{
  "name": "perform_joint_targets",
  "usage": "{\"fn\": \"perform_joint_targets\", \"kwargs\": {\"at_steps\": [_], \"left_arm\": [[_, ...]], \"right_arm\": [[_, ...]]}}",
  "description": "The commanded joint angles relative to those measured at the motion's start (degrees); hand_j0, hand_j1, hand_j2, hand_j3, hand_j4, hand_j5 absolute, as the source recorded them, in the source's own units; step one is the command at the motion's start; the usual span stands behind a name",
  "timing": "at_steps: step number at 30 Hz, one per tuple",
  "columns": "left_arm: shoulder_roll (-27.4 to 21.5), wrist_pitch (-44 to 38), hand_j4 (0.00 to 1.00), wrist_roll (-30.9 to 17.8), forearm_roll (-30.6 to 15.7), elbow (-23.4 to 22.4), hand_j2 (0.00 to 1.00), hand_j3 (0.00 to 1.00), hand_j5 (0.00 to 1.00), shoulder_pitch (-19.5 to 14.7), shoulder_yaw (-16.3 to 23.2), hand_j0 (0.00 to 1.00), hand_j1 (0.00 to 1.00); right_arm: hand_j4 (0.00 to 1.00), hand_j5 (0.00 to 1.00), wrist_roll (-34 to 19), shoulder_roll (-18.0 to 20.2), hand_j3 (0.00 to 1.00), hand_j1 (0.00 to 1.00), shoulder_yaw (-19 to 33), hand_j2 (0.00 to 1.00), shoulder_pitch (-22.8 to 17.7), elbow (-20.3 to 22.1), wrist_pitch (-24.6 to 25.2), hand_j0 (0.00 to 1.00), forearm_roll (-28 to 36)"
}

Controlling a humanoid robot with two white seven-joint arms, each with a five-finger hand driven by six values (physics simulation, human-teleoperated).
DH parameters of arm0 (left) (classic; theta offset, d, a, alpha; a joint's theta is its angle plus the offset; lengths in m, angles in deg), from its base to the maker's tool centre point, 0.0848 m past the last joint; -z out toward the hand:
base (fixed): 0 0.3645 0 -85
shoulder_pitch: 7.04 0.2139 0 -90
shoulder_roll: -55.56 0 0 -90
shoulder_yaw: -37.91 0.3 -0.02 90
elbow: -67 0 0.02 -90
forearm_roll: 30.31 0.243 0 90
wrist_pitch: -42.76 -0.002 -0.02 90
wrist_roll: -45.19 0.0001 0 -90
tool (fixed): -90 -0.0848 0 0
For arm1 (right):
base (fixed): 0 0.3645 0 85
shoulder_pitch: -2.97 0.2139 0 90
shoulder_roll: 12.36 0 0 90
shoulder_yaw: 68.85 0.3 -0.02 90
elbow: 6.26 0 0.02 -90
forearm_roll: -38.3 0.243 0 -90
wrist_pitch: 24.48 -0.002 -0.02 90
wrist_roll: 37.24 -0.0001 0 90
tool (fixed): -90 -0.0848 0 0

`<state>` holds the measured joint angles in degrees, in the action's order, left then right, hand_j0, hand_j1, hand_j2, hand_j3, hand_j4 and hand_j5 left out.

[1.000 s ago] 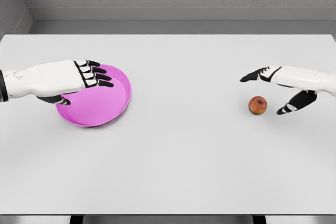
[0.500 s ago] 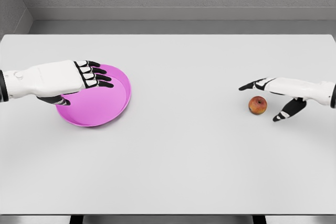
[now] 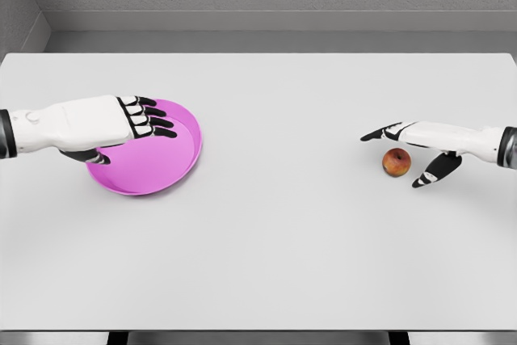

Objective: Put the apple on the plate with both arms

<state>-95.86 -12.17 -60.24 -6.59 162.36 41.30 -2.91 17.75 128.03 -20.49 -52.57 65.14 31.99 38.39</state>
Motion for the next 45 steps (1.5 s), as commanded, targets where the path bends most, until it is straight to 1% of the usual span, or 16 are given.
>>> {"fn": "perform_joint_targets", "kwargs": {"at_steps": [1, 3, 7, 20, 22, 27, 28, 32, 33, 34, 35, 40, 45], "left_arm": [[-0.01, -0.07, 1.00, -0.04, -0.34, 0.00, 1.00, 1.00, 1.00, -0.09, -0.05, 1.00, 1.00], [-0.01, -0.07, 1.00, -0.04, -0.34, 0.00, 1.00, 1.00, 1.00, 0.00, -0.05, 1.00, 1.00], [-0.01, -0.07, 1.00, -0.04, -0.34, 0.00, 1.00, 1.00, 1.00, -0.09, -0.05, 1.00, 1.00], [-0.01, -0.07, 1.00, -0.04, -0.34, 0.00, 1.00, 1.00, 1.00, 0.00, -0.05, 1.00, 1.00], [-0.01, -0.07, 1.00, -0.04, -0.34, 0.00, 1.00, 1.00, 1.00, -0.09, -0.05, 1.00, 1.00], [-0.01, -0.07, 1.00, -0.04, -0.34, 0.00, 1.00, 1.00, 1.00, -0.09, -0.14, 1.00, 1.00], [-0.01, -0.07, 1.00, -0.04, -0.34, 0.00, 1.00, 1.00, 1.00, -0.09, -0.14, 1.00, 1.00], [-0.01, -0.07, 1.00, -0.04, -0.34, -0.09, 1.00, 1.00, 1.00, 0.00, -0.14, 1.00, 1.00], [-0.01, -0.07, 1.00, -0.04, -0.34, -0.09, 1.00, 1.00, 1.00, 0.00, -0.14, 1.00, 1.00], [-0.01, -0.07, 1.00, -0.04, -0.34, 0.00, 1.00, 1.00, 1.00, 0.00, -0.14, 1.00, 1.00], [-0.01, -0.07, 1.00, -0.04, -0.34, -0.09, 1.00, 1.00, 1.00, 0.00, -0.14, 1.00, 1.00], [-0.01, -0.07, 1.00, -0.04, -0.34, 0.00, 1.00, 1.00, 1.00, 0.00, -0.14, 1.00, 1.00], [-0.01, -0.07, 1.00, -0.04, -0.34, 0.00, 1.00, 1.00, 1.00, 0.00, -0.14, 1.00, 1.00]], "right_arm": [[1.00, 1.00, 0.02, -0.37, 1.00, 1.00, -0.03, 1.00, 0.09, -0.91, 0.13, 1.00, 0.35], [1.00, 1.00, 0.02, -0.46, 1.00, 1.00, -0.03, 1.00, 0.00, -1.09, 0.13, 1.00, 0.35], [1.00, 1.00, 0.02, -2.04, 1.00, 1.00, -0.03, 1.00, 0.09, -2.32, 0.04, 1.00, -0.62], [1.00, 1.00, 0.02, -2.04, 1.00, 1.00, 0.06, 1.00, 0.26, -3.28, -0.22, 1.00, -0.88], [0.96, 0.96, 0.02, -2.04, 0.96, 0.96, 0.06, 0.96, 0.26, -3.64, -0.31, 0.96, -0.88], [0.96, 0.96, 0.02, -2.13, 0.96, 0.96, 0.06, 0.96, 0.35, -3.99, -0.40, 0.96, -0.88], [0.93, 0.93, 0.02, -2.13, 0.93, 0.93, 0.06, 0.93, 0.35, -3.99, -0.49, 0.93, -0.88], [0.90, 0.90, 0.02, -2.22, 0.90, 0.90, 0.06, 0.90, 0.35, -4.07, -0.49, 0.90, -0.88], [0.90, 0.90, 0.02, -2.74, 0.90, 0.90, 0.06, 0.90, 0.35, -4.07, -0.49, 0.90, -0.88], [0.84, 0.84, 0.02, -2.83, 0.84, 0.84, 0.06, 0.84, 0.35, -4.07, -0.49, 0.84, -0.88], [0.81, 0.81, 0.02, -2.83, 0.81, 0.81, 0.15, 0.81, 0.35, -4.07, -0.49, 0.81, -0.88], [0.74, 0.74, 0.02, -2.92, 0.74, 0.74, 0.15, 0.74, 0.35, -4.34, -0.66, 0.74, -0.88], [0.59, 0.59, 0.02, -2.92, 0.59, 0.59, 0.15, 0.59, 0.35, -4.87, -1.47, 0.59, -0.88]]}}
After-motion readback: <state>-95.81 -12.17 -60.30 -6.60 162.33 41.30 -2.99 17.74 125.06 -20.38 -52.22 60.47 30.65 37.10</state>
